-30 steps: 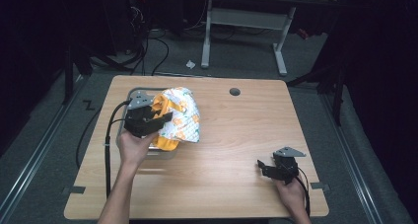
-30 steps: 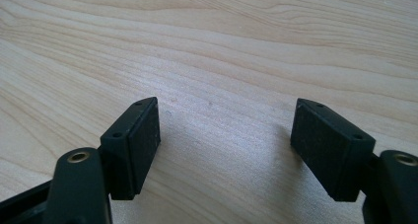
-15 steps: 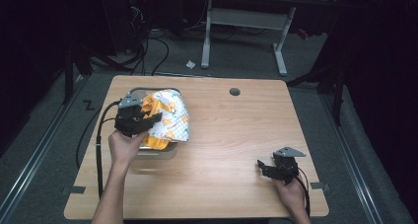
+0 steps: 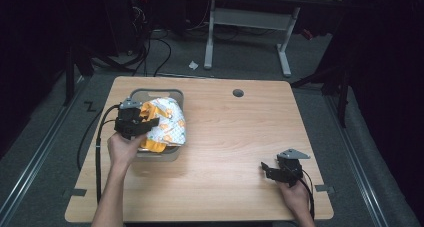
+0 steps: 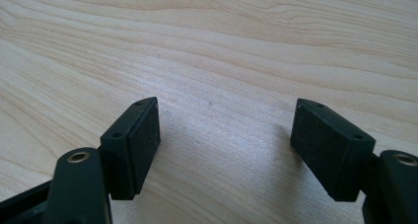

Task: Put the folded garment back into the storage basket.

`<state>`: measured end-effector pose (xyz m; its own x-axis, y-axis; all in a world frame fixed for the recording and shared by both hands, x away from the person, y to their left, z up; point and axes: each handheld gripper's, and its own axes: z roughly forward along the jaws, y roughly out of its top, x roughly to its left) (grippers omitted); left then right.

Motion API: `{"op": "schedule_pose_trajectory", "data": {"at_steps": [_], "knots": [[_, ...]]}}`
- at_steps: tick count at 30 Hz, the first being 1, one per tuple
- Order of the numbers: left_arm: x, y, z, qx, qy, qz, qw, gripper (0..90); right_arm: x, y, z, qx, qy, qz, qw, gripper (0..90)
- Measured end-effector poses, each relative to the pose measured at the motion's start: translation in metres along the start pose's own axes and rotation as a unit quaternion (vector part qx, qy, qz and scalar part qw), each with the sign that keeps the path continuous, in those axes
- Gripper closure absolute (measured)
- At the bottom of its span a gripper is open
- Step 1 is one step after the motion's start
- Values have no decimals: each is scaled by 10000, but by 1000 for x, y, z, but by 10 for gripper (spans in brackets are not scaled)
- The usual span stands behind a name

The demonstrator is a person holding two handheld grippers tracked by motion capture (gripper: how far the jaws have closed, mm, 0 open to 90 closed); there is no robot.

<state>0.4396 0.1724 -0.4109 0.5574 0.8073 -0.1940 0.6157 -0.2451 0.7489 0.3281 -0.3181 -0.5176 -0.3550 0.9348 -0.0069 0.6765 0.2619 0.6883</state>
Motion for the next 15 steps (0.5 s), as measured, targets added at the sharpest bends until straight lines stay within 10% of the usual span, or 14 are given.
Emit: {"op": "schedule_pose_trajectory", "data": {"at_steps": [15], "knots": [[10,-4,23,480,265,-10,9985,705,0,0,0,0,0,-1,10000,272]]}}
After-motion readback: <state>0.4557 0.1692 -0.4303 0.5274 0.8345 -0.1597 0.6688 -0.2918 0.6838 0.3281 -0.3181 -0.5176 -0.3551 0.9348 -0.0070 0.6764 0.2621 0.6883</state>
